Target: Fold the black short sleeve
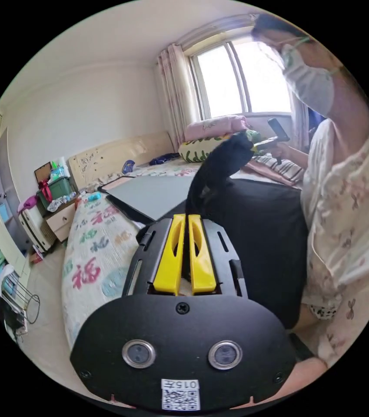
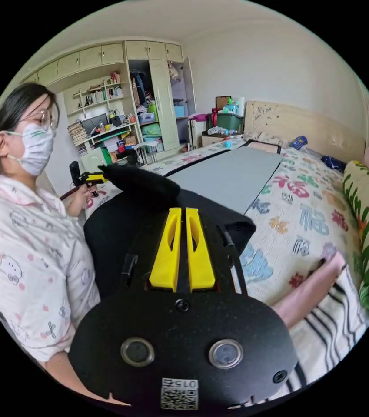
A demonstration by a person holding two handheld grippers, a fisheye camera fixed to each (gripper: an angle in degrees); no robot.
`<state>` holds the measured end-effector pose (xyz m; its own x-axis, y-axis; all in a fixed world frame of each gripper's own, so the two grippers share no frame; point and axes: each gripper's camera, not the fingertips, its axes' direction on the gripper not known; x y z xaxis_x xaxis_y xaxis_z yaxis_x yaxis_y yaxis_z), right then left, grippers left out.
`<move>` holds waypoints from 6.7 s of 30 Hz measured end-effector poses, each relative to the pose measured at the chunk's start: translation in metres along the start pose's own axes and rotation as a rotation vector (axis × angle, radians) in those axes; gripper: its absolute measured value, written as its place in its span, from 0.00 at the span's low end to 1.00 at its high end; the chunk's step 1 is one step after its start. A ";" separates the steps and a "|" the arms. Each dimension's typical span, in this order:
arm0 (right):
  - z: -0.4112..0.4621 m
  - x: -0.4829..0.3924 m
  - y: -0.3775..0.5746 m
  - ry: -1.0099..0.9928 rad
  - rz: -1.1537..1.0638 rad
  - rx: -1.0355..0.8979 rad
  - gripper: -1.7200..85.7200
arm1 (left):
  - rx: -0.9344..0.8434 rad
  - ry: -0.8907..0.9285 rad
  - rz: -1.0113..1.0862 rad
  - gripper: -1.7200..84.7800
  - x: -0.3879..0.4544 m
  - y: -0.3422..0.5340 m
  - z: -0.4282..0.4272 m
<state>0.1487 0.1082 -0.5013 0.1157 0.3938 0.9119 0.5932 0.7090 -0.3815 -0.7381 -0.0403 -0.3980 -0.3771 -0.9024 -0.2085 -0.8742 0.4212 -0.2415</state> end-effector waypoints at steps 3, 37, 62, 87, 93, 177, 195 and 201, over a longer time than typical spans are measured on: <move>-0.004 -0.024 0.083 -0.068 0.057 -0.057 0.02 | -0.027 0.045 -0.082 0.02 0.056 0.049 -0.021; -0.056 -0.291 0.214 -0.141 -0.443 -0.200 0.12 | -0.170 0.116 0.014 0.12 0.248 -0.033 -0.011; -0.113 0.084 -0.036 -0.075 0.562 0.122 0.18 | -0.075 -0.076 -0.862 0.16 -0.190 0.067 -0.068; 0.048 0.182 -0.219 0.145 0.608 -0.160 0.04 | -0.315 -0.099 -0.822 0.07 -0.373 -0.001 -0.015; -0.064 0.080 -0.176 0.121 0.377 -0.018 0.11 | -0.225 -0.304 -0.566 0.14 -0.330 -0.100 -0.095; -0.195 0.065 0.331 -0.397 -0.292 0.107 0.12 | -0.301 0.085 -0.162 0.15 -0.182 -0.264 -0.160; -0.139 0.211 0.467 0.167 -0.371 -0.306 0.01 | -0.185 0.107 -0.218 0.05 0.051 -0.206 -0.246; -0.136 0.261 0.483 0.153 -0.347 -0.331 0.01 | -0.340 0.061 -0.192 0.05 0.093 -0.200 -0.216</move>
<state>0.5739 0.4741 -0.4273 -0.0321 0.0599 0.9977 0.8356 0.5493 -0.0061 -0.6647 -0.2284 -0.1645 -0.2055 -0.9699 -0.1307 -0.9781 0.1992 0.0596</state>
